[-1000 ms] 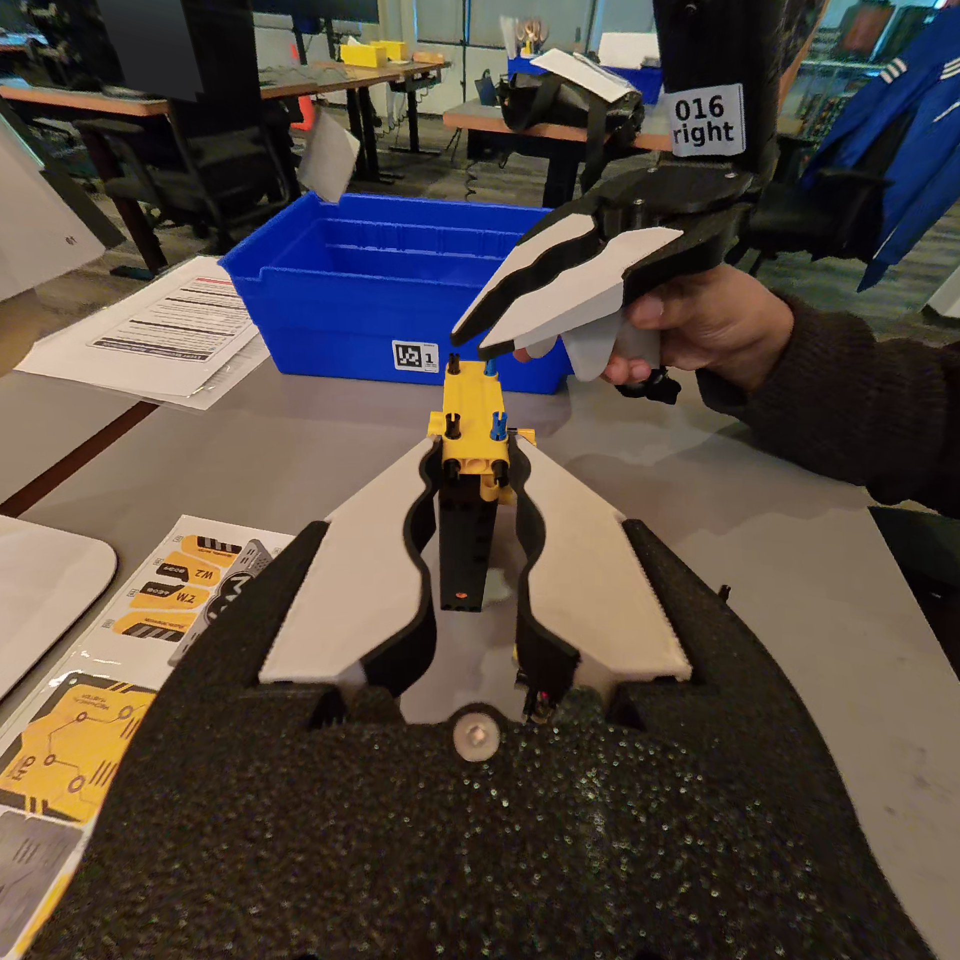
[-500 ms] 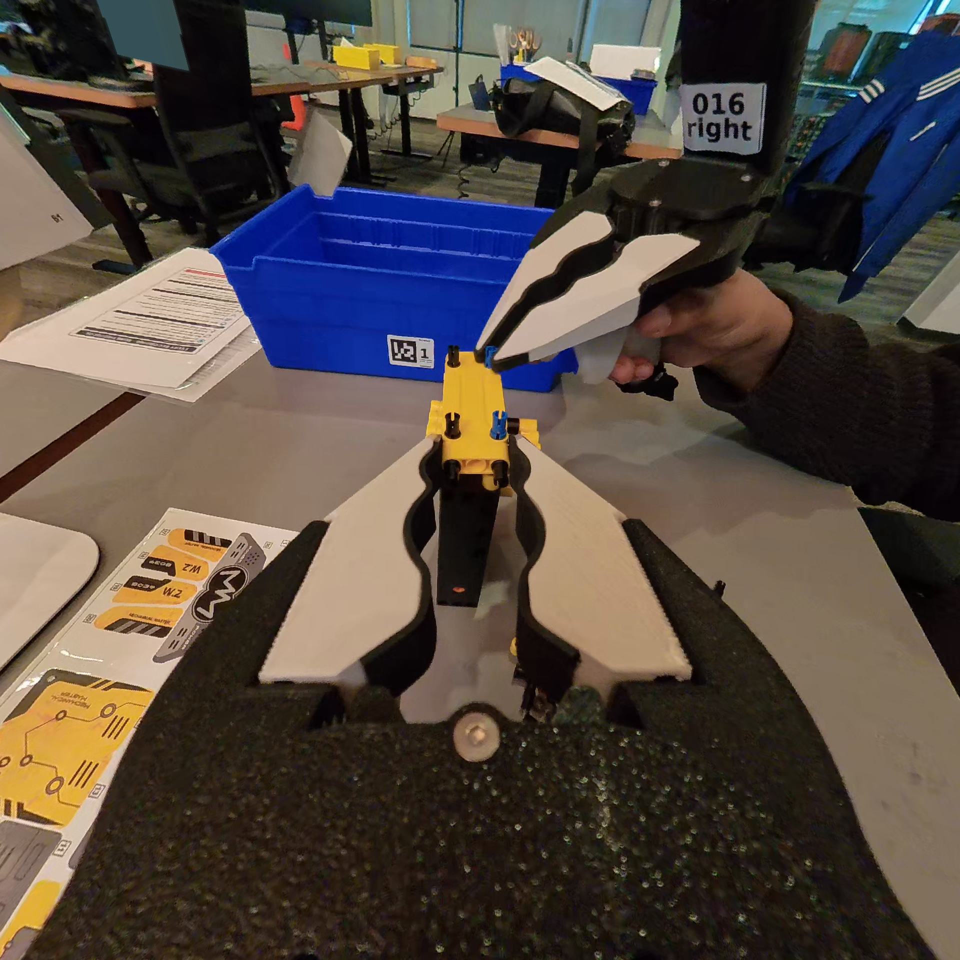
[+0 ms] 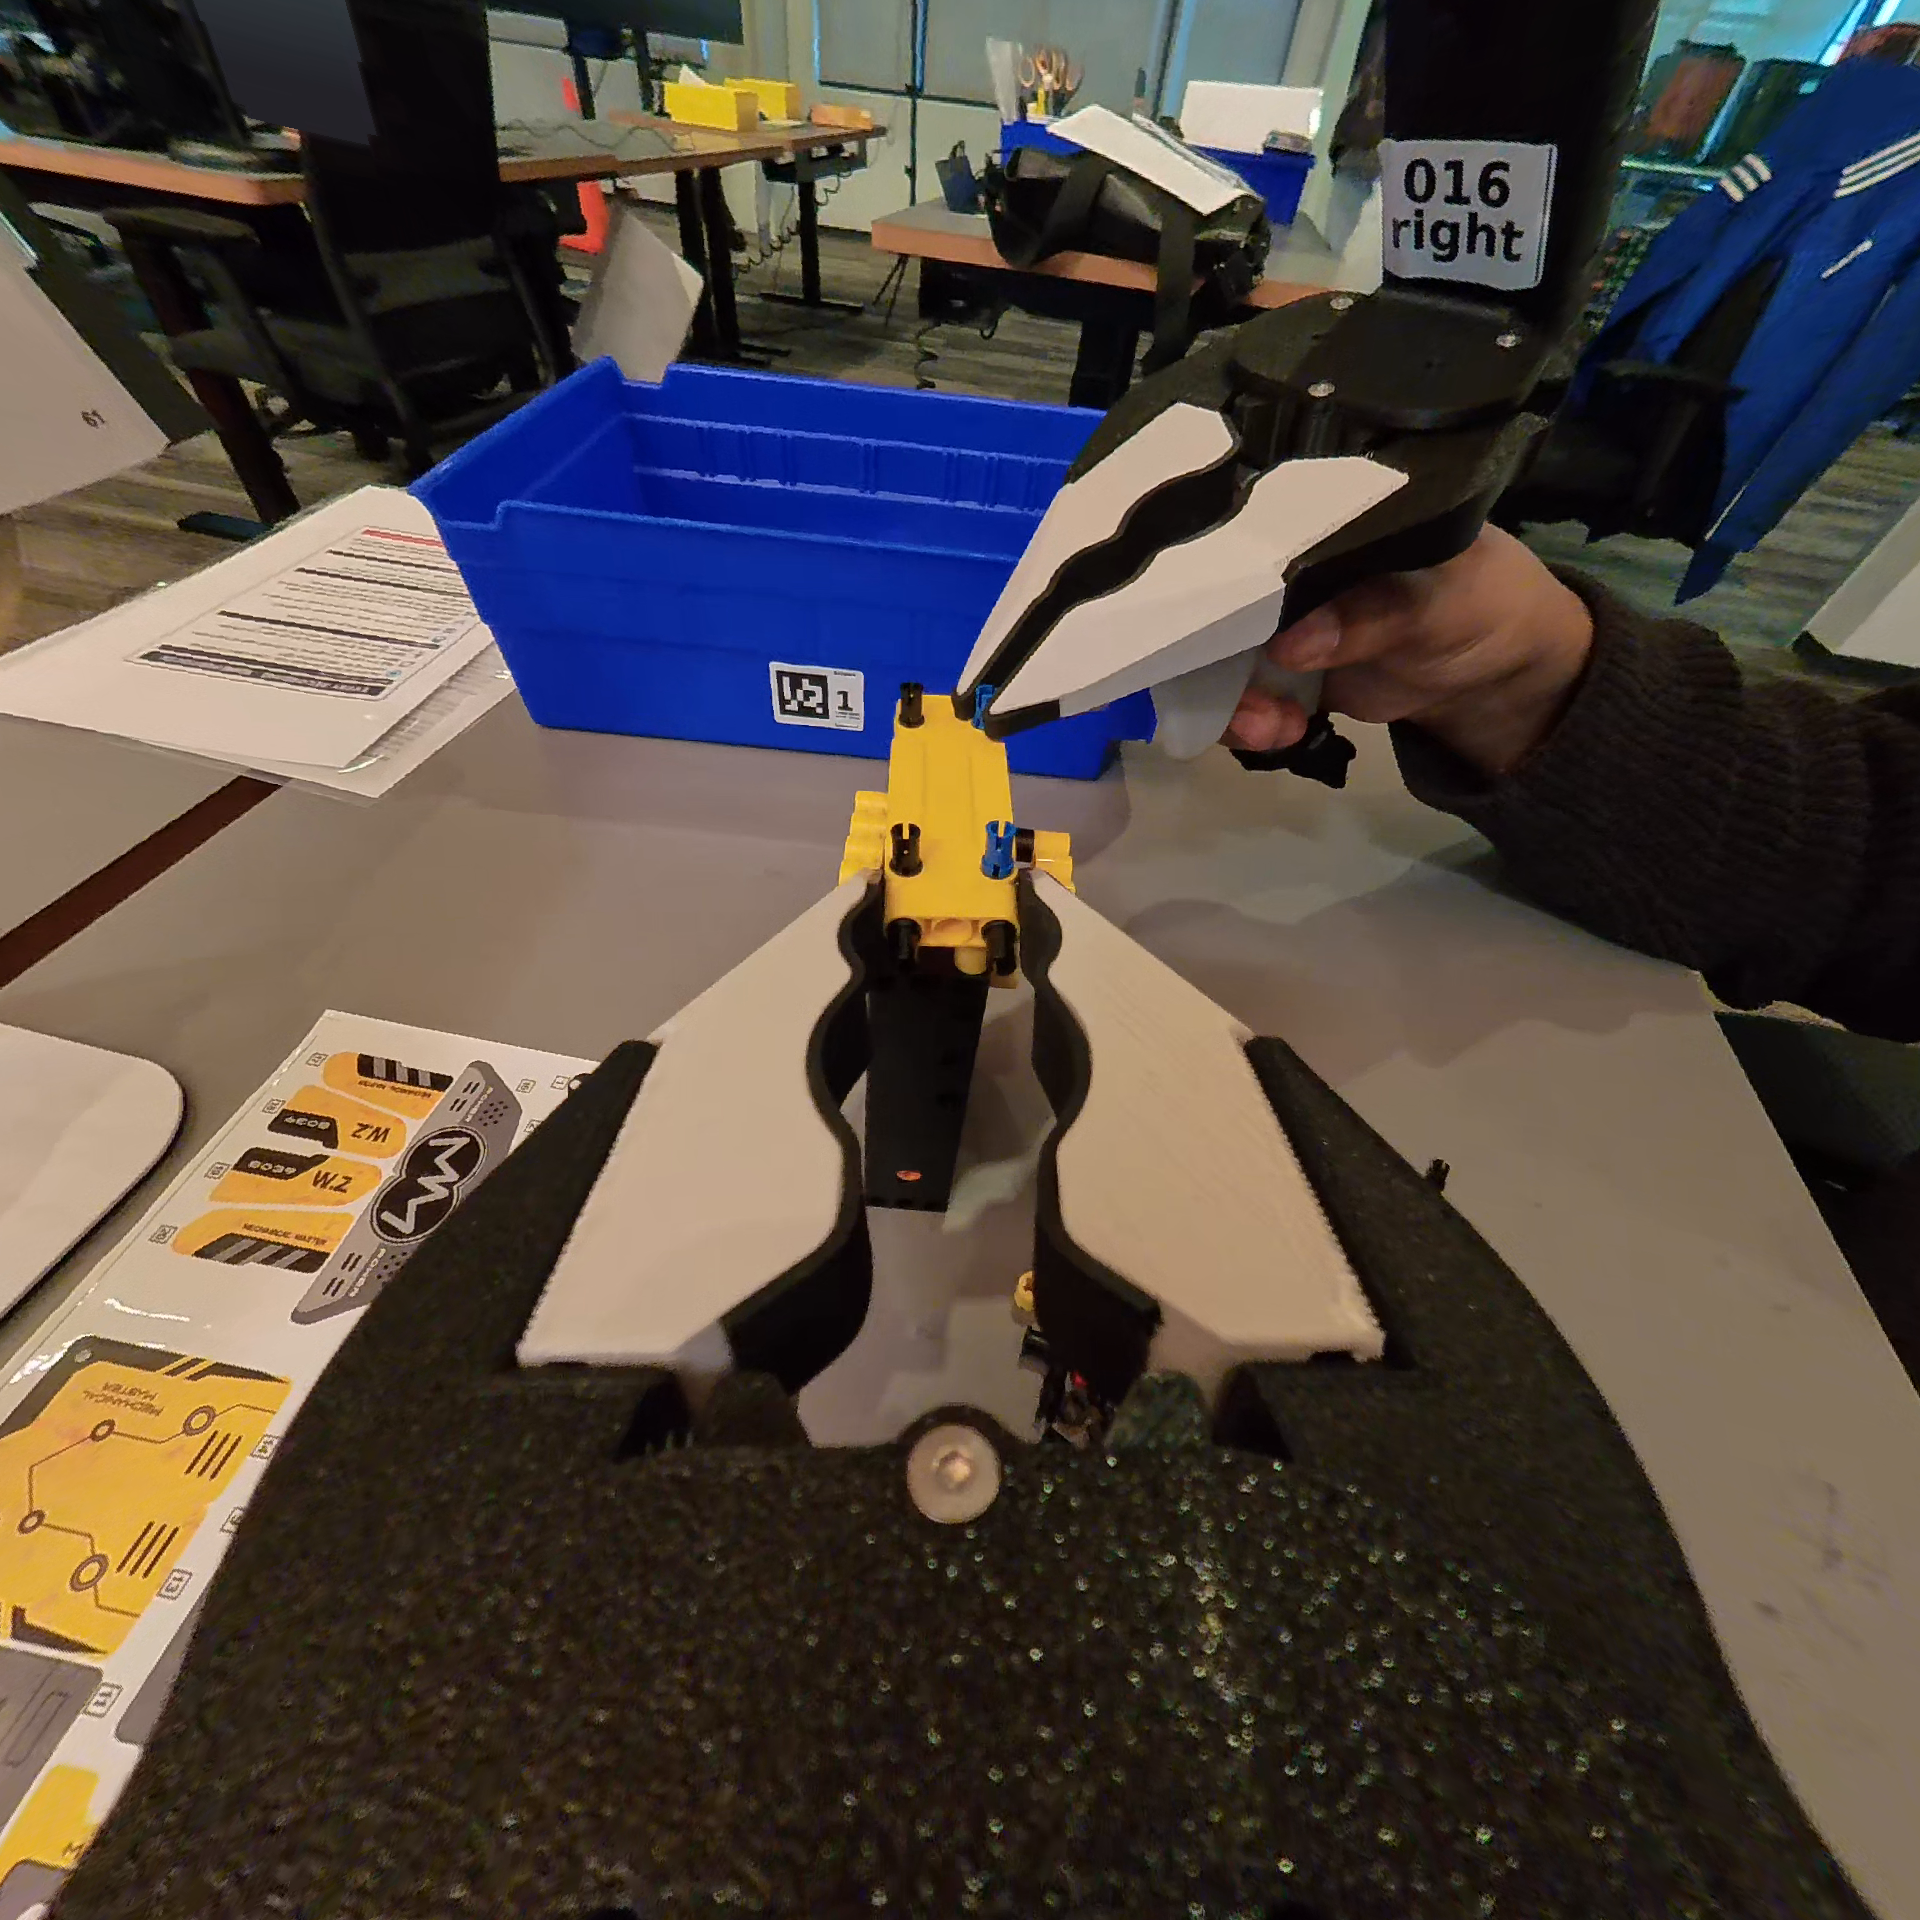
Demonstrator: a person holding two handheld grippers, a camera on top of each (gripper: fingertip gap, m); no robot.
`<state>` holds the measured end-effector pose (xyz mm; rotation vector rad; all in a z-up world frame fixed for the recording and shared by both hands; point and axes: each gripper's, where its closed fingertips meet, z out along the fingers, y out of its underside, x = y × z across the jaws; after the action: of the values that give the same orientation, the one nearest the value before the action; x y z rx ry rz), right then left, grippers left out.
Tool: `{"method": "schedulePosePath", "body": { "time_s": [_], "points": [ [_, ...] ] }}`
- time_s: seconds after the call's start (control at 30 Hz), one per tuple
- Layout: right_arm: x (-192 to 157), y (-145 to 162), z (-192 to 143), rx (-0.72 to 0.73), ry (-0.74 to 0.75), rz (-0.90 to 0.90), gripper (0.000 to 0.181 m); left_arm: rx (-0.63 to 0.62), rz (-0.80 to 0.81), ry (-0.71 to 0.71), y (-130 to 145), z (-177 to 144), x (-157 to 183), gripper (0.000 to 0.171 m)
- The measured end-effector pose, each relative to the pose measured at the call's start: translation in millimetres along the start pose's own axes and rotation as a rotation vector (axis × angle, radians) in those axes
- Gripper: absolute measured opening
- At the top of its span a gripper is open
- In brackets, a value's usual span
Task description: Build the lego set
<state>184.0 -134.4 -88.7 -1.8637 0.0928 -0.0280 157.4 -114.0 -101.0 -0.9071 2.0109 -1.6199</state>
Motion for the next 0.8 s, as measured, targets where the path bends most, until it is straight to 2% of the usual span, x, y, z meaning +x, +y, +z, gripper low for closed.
{"method": "schedulePosePath", "body": {
  "time_s": [0.33,0.53,0.67,0.8],
  "points": [
    [-1.0,0.3,0.3,-0.004,0.006,-0.015,0.005,0.117,-0.025,-0.010,-25.7,-17.7,0.1,0.028],
    [-0.7,0.1,0.7,-0.005,0.020,-0.016,0.005,0.064,0.040,-0.019,-18.7,-12.2,6.8,0.028],
    [-0.8,0.2,0.7,-0.011,0.035,-0.032,0.005,0.047,0.070,-0.075,-16.9,-10.6,0.8,0.014],
    [-2.1,0.3,0.9,-0.007,0.027,-0.029,0.005,0.047,0.089,-0.094,-17.3,-11.2,-0.9,0.009]
  ]
}}
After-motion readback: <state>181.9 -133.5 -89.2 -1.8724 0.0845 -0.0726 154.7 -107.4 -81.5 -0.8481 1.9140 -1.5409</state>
